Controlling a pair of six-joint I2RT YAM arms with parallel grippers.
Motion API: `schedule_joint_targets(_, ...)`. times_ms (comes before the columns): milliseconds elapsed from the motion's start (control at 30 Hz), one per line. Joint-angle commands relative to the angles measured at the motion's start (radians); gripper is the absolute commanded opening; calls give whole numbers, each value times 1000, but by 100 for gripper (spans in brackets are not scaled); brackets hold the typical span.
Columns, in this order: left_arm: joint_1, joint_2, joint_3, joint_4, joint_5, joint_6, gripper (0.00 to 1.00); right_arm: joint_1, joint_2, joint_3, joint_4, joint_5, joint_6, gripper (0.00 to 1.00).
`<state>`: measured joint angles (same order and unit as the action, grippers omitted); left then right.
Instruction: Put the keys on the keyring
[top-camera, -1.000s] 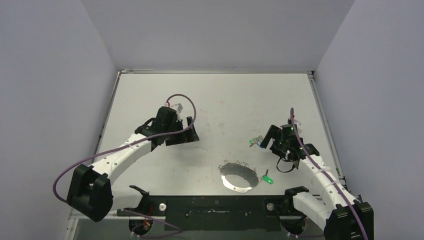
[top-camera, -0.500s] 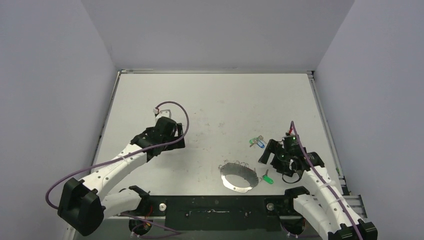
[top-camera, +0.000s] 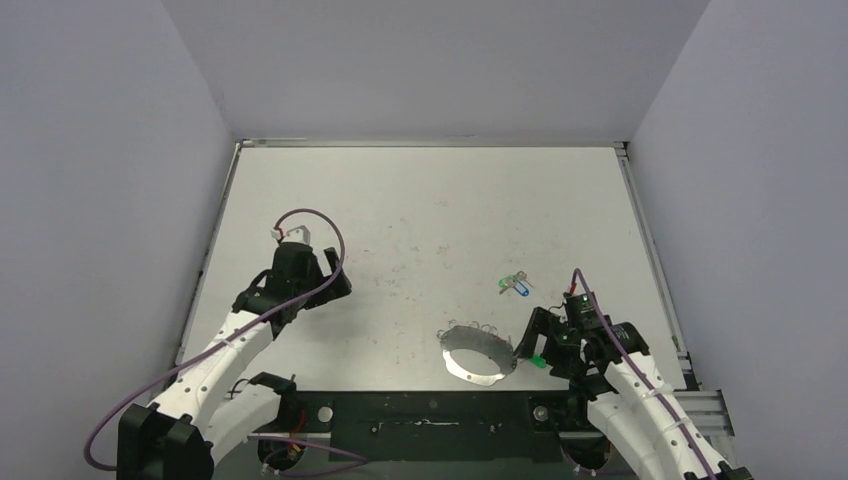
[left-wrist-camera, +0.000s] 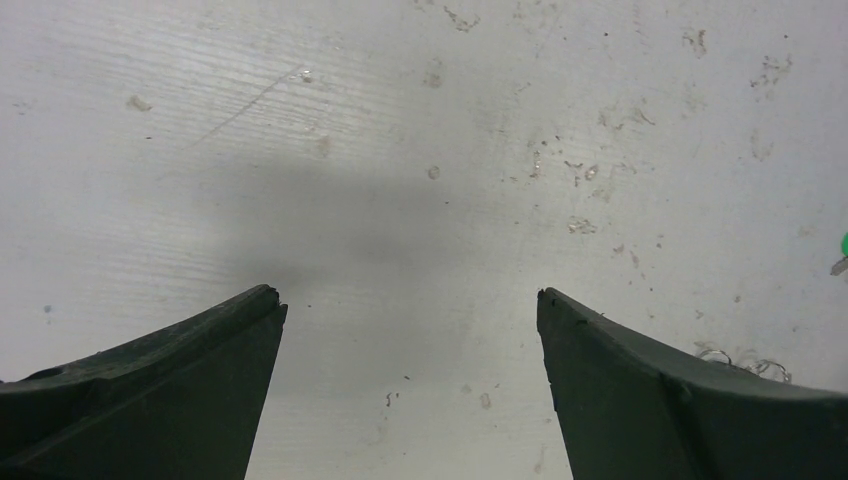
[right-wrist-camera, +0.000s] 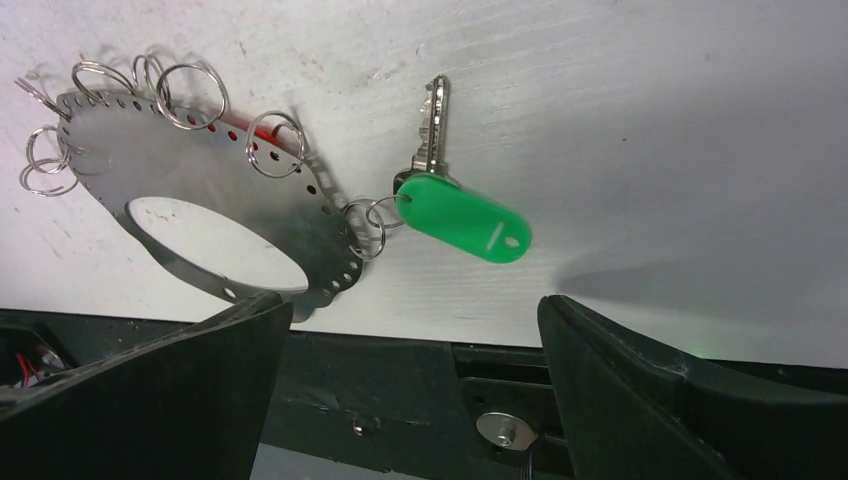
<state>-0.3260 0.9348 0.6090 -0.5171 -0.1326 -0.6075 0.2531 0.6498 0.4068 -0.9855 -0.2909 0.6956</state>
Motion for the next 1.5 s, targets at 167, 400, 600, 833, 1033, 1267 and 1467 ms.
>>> schedule_joint_targets(167,-134,136,-16,179,149,-80,97,44,66,-44,178,-90,55,98)
schedule_joint_targets(400,-383,222,-23,293,94,-170,88,122,164,-49,400,-107,85,97)
schedule_joint_targets(600,-467,220,-112,432,93,-274,87,239,315,-36,643,-108,141,96)
schedule_joint_targets(833,-481,192,-208,536,129,-373,83,396,496,94,706,-66,119,96)
schedule_joint_targets(1033,-482,157,-284,601,168,-428,80,408,441,104,649,4,111,95)
schedule_joint_targets(1267,-485,221,-300,685,222,-439,71,407,407,63,622,-2,101,93)
schedule_joint_targets(1467,-498,353,-251,738,257,-422,62,408,426,-3,711,-57,128,85)
